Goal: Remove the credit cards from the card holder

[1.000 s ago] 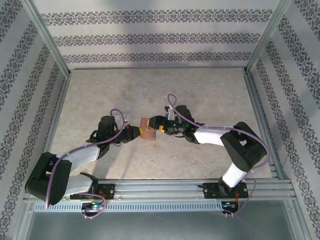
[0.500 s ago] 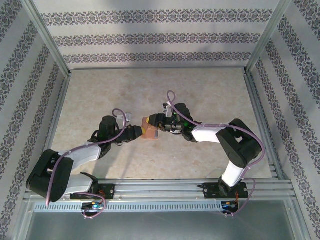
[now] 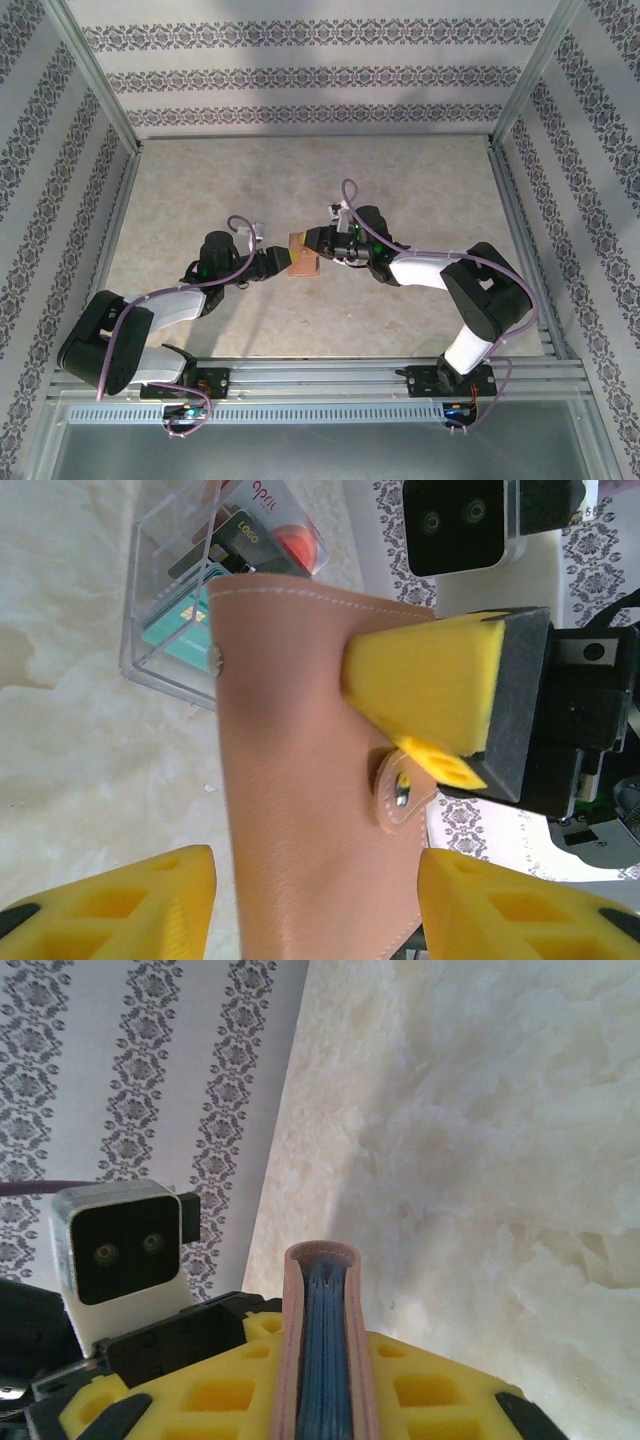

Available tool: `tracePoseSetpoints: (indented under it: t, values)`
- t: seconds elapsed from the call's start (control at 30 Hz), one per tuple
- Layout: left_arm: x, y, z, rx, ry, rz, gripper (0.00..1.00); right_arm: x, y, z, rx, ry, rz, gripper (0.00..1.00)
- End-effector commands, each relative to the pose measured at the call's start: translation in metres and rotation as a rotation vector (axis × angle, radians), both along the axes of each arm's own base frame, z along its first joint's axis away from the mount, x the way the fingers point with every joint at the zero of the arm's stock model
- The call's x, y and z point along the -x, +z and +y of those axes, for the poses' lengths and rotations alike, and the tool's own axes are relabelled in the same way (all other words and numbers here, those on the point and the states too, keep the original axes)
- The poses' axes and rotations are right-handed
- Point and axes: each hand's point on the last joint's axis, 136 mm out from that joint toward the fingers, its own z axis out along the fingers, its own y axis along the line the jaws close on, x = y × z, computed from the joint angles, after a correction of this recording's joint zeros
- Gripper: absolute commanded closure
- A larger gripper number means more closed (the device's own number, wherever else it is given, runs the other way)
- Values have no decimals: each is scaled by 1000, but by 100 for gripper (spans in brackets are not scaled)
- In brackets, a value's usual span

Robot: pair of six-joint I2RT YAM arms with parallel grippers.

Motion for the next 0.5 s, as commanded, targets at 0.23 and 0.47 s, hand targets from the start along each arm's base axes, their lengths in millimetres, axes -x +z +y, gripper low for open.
tracePoseSetpoints:
  t: [0.23, 0.47]
  values:
    - [8, 35, -13, 74, -101, -153, 43, 7, 63, -8, -131, 54, -145, 81]
    - [13, 52, -21, 153, -166, -183, 43, 9, 77, 0, -179, 105, -164, 81]
